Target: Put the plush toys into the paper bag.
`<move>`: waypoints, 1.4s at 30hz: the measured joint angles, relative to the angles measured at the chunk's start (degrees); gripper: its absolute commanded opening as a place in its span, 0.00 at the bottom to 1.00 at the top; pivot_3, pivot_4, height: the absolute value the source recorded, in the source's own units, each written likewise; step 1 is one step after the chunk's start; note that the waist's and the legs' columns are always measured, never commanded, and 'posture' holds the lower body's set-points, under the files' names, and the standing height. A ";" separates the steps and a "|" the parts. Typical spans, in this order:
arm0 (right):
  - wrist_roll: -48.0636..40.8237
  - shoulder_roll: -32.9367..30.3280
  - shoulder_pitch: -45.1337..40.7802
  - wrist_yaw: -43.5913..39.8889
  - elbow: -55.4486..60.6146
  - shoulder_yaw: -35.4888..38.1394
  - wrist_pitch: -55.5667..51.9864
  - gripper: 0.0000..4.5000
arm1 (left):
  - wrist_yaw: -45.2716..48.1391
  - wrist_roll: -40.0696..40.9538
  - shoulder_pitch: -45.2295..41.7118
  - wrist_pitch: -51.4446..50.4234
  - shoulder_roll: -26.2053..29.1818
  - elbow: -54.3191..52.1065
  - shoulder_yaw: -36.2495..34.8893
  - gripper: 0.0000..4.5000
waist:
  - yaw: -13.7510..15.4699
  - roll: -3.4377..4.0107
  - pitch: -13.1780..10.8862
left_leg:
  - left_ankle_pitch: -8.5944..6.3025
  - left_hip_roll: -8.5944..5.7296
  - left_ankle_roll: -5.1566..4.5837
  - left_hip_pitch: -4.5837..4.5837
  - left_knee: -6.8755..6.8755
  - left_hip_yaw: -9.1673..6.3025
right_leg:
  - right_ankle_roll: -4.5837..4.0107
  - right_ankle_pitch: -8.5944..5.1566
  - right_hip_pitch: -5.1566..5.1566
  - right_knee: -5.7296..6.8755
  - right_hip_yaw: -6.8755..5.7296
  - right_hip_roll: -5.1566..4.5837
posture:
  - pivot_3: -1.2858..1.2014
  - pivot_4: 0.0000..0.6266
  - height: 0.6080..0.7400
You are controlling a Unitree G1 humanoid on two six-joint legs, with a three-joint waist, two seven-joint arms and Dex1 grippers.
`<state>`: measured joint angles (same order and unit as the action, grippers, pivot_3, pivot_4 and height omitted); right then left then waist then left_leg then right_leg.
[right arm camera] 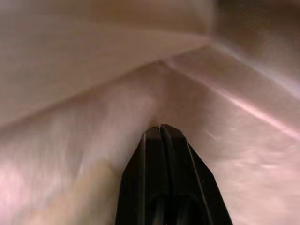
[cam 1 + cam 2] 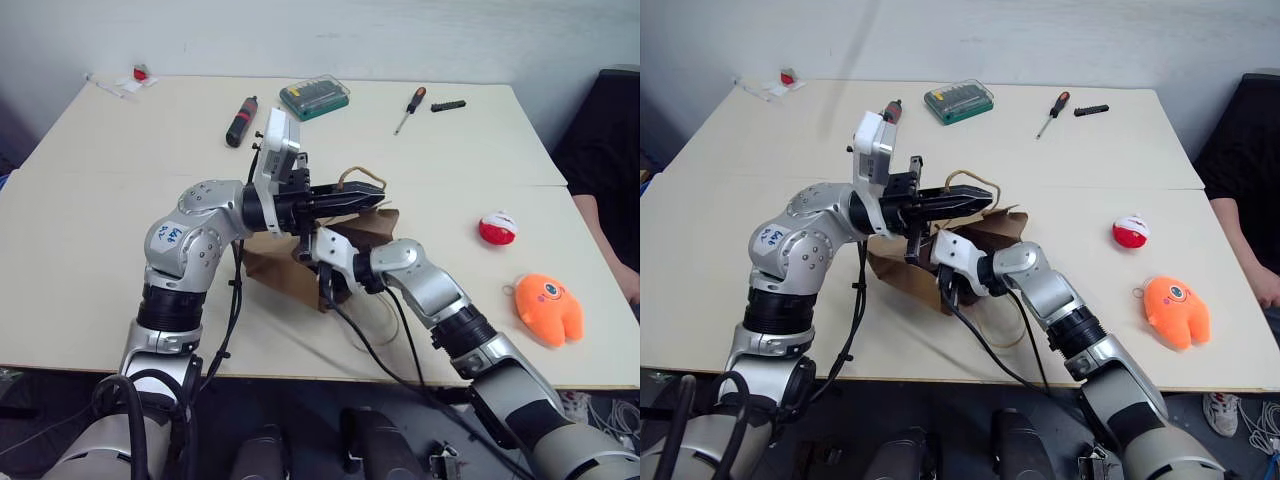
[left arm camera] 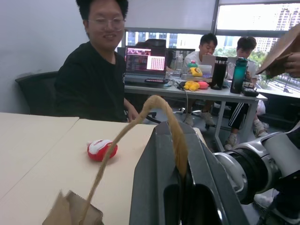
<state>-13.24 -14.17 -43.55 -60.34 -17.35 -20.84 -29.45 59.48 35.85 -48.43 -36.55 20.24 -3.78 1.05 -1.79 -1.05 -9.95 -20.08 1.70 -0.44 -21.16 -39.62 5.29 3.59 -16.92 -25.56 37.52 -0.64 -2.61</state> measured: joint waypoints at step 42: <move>-22.81 -13.76 32.31 26.03 59.41 50.62 -36.44 0.05 | -6.85 3.33 1.27 -3.91 2.61 5.76 -4.27 0.00 | 1.86 0.11 -0.02 | -0.05 -0.08 -0.05 -0.07 0.15 -0.11 | 0.00 0.00 0.07 -0.24 -0.06 -0.01 | 0.52 0.24 1.00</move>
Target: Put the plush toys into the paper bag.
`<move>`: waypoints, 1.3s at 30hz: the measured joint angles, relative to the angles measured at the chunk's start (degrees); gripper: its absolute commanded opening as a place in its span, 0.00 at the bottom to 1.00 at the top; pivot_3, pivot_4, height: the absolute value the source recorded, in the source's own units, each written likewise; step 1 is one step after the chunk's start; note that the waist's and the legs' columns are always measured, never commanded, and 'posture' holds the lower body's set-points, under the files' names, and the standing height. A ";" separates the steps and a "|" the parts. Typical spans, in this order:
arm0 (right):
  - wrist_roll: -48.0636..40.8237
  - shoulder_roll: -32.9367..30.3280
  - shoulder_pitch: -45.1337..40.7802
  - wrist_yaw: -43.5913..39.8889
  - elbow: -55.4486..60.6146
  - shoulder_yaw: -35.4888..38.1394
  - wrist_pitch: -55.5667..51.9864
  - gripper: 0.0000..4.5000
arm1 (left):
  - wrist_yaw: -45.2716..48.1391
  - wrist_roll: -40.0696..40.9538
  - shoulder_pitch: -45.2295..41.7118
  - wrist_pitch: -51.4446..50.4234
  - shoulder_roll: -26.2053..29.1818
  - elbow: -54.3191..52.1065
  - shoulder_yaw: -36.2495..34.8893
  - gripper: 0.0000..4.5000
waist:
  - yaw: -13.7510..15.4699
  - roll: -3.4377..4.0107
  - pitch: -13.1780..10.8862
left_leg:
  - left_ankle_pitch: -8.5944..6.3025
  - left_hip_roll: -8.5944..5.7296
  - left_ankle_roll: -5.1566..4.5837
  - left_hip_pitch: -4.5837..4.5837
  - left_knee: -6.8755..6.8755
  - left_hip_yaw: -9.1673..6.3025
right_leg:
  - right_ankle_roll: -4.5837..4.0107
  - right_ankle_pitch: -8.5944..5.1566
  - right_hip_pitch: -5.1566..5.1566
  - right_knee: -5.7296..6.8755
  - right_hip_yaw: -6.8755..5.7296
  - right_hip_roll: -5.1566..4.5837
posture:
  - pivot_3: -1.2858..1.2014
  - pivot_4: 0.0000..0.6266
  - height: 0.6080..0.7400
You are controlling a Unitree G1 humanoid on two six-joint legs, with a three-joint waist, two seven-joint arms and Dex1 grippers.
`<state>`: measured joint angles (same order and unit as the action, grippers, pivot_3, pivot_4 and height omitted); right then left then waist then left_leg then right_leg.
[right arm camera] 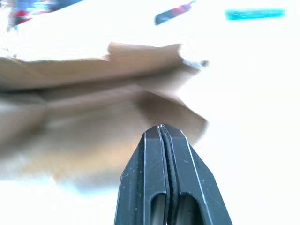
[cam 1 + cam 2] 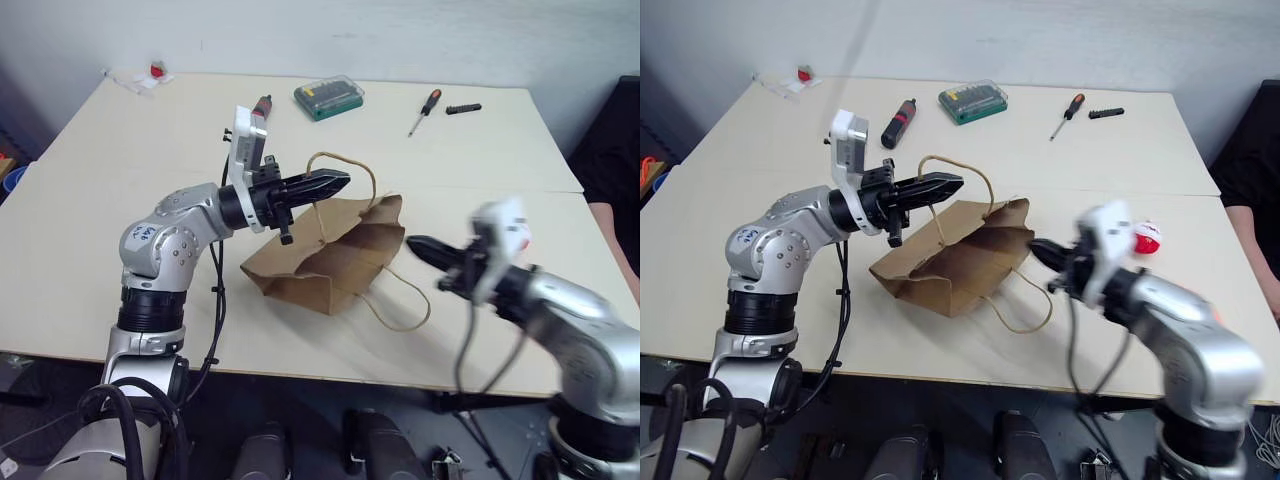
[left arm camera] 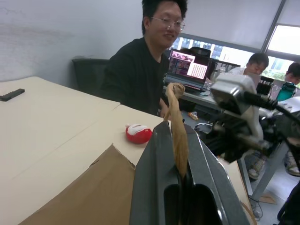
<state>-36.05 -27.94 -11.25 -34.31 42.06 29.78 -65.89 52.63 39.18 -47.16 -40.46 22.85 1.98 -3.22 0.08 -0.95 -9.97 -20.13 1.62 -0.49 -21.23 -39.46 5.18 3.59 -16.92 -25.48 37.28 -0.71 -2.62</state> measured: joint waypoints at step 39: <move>-0.34 -6.50 13.40 10.78 -30.87 13.27 10.39 0.41 | -2.08 -3.60 0.57 3.56 -1.31 -1.80 2.06 0.00 | -0.24 0.12 -0.09 | 0.04 -0.01 0.00 1.01 0.46 0.28 | 0.17 0.09 0.92 -0.71 0.43 0.19 | 0.52 0.24 1.00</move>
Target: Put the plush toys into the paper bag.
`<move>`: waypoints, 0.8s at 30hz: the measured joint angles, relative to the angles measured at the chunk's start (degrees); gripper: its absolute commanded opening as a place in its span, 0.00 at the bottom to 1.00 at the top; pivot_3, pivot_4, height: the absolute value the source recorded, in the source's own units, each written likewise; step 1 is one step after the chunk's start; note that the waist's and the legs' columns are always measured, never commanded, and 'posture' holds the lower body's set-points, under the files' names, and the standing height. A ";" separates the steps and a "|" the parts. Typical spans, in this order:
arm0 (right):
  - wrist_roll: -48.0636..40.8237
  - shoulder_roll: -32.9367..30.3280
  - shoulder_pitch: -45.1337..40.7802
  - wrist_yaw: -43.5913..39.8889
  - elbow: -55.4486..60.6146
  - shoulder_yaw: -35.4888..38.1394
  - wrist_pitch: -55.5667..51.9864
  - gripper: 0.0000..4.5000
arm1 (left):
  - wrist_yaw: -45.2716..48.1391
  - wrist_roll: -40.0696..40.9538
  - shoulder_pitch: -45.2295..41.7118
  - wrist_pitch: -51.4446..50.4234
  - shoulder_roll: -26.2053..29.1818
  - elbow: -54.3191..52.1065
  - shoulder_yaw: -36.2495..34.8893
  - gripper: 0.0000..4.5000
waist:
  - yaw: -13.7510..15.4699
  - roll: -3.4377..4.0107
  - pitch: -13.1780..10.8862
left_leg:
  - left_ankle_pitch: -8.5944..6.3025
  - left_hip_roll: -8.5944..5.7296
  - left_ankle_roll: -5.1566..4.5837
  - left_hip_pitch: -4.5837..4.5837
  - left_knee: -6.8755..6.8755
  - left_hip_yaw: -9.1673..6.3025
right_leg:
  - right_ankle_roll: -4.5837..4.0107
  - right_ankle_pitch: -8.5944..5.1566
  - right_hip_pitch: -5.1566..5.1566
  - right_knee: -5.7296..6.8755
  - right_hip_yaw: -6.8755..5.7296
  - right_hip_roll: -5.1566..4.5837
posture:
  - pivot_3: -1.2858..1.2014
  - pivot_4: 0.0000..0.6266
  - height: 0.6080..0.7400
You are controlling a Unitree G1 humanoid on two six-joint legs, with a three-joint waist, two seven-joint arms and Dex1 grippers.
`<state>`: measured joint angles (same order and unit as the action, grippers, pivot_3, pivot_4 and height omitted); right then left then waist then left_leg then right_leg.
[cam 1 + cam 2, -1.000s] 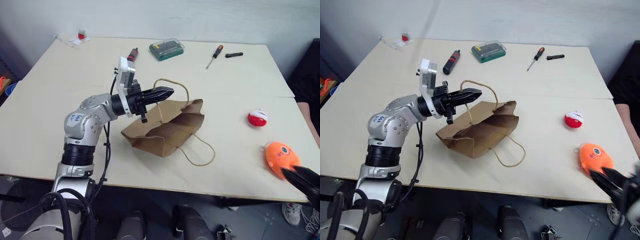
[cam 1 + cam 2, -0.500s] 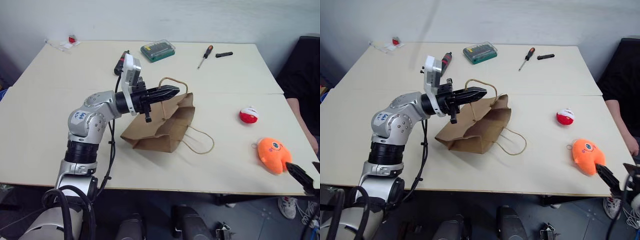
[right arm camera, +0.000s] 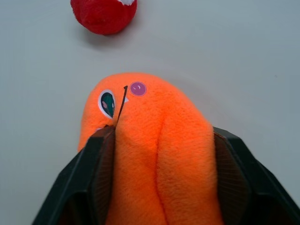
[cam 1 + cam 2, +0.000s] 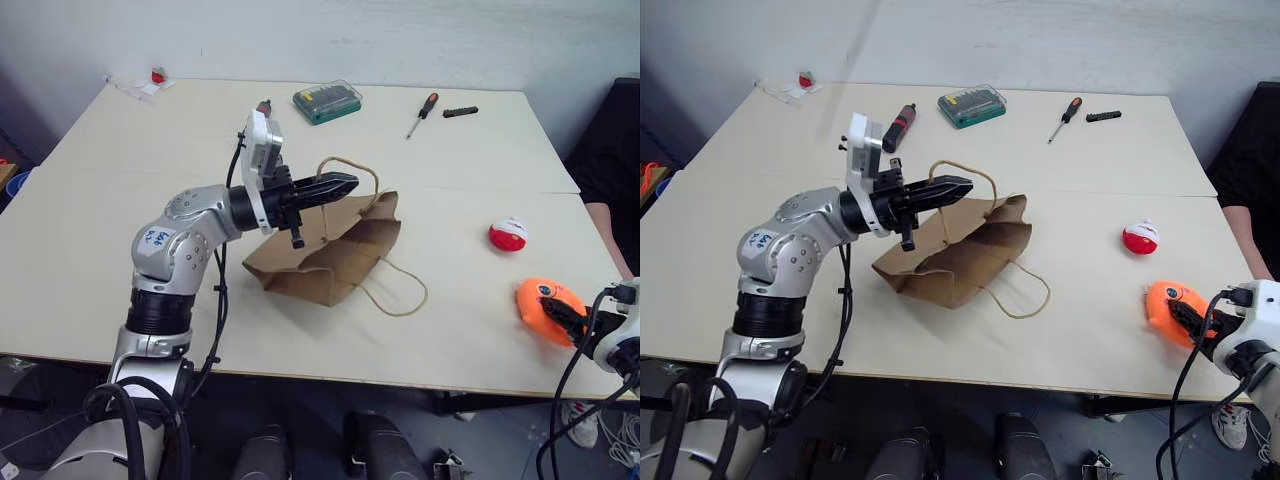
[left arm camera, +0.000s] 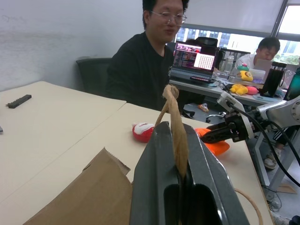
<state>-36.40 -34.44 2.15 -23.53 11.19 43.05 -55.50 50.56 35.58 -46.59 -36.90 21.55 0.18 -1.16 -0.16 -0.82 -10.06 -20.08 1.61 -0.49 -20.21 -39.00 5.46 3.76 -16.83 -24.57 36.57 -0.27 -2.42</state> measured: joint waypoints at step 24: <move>-6.91 7.47 -38.39 1.11 2.01 -46.65 -4.89 0.02 | -0.40 1.28 -1.22 -1.27 -2.89 -4.55 2.20 0.00 | -1.36 0.05 -0.03 | 0.02 -0.02 -0.06 -0.90 -0.20 -0.10 | 0.00 0.00 -0.89 0.38 -0.19 -0.16 | 0.52 0.24 1.00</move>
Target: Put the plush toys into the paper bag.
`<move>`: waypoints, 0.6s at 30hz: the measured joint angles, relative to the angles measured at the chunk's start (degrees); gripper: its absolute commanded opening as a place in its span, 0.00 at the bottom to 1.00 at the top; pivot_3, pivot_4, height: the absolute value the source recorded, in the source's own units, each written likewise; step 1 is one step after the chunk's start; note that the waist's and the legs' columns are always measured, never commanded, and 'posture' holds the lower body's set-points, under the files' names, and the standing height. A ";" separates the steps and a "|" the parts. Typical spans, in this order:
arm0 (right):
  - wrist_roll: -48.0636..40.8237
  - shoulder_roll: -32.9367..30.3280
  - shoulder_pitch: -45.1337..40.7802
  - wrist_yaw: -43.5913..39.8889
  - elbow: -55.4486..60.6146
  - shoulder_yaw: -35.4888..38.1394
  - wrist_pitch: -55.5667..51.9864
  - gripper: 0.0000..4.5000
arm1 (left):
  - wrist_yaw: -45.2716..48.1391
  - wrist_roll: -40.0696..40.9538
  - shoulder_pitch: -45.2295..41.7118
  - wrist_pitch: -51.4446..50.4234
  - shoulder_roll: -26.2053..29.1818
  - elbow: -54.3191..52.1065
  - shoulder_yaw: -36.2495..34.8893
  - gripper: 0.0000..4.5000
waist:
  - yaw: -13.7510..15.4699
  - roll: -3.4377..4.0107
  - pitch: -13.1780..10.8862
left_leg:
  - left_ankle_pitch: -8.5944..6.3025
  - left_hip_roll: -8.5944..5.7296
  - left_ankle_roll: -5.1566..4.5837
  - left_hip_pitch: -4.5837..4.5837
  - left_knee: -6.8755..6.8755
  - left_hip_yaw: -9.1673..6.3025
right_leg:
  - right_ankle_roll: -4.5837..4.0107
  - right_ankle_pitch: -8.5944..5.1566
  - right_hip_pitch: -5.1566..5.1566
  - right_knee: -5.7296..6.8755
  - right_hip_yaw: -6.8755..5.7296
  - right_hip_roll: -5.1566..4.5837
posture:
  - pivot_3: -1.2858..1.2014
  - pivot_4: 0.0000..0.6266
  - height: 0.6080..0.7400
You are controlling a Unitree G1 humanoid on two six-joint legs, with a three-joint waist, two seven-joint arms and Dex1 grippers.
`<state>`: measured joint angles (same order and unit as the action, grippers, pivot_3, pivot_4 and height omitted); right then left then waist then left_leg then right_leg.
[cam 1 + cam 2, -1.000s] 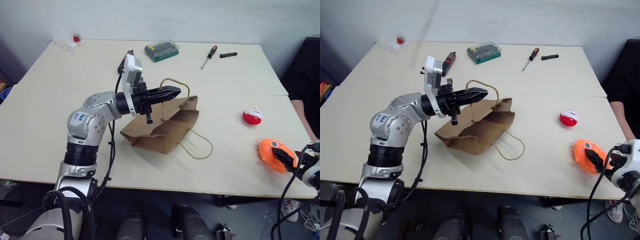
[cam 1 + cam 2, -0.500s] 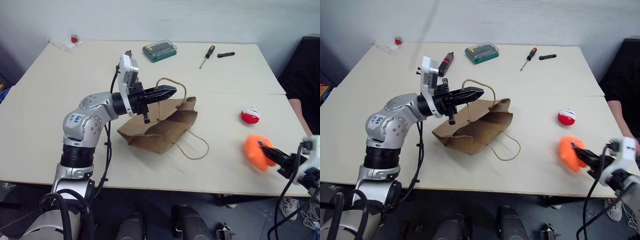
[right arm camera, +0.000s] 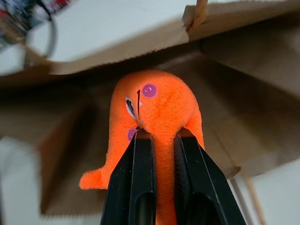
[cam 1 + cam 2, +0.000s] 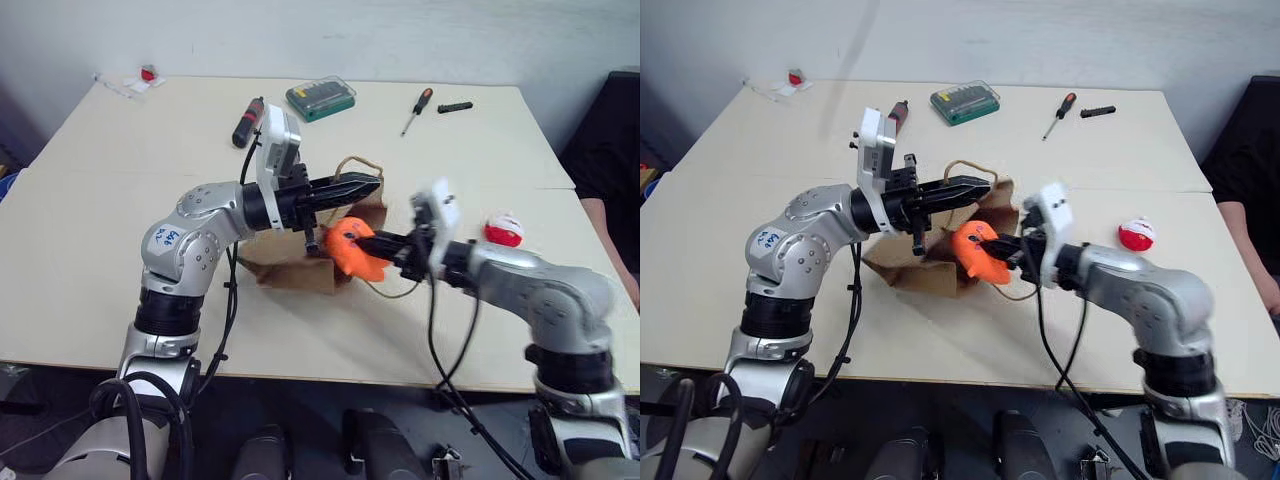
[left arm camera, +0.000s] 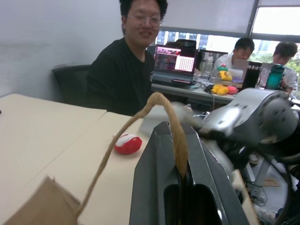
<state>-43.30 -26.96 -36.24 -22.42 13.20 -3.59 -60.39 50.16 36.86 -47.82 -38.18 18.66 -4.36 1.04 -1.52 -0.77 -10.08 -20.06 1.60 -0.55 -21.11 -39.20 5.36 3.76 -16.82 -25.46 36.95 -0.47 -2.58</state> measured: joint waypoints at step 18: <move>10.40 15.71 -7.87 0.00 -16.85 -0.87 5.39 0.25 | -2.13 -0.54 0.32 1.92 -1.68 2.73 -1.35 0.00 | -0.17 0.00 0.00 | 0.03 0.03 0.03 -0.12 -0.01 -0.01 | 0.00 0.00 -0.13 0.09 -0.06 0.00 | 0.52 0.24 1.00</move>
<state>-32.90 -11.25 -44.11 -22.43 -3.65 -4.46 -54.99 48.03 36.32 -47.49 -36.26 16.98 -1.63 -0.31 -1.69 -0.77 -10.08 -20.03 1.63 -0.52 -21.23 -39.21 5.36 3.76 -16.82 -25.59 37.04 -0.52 -2.57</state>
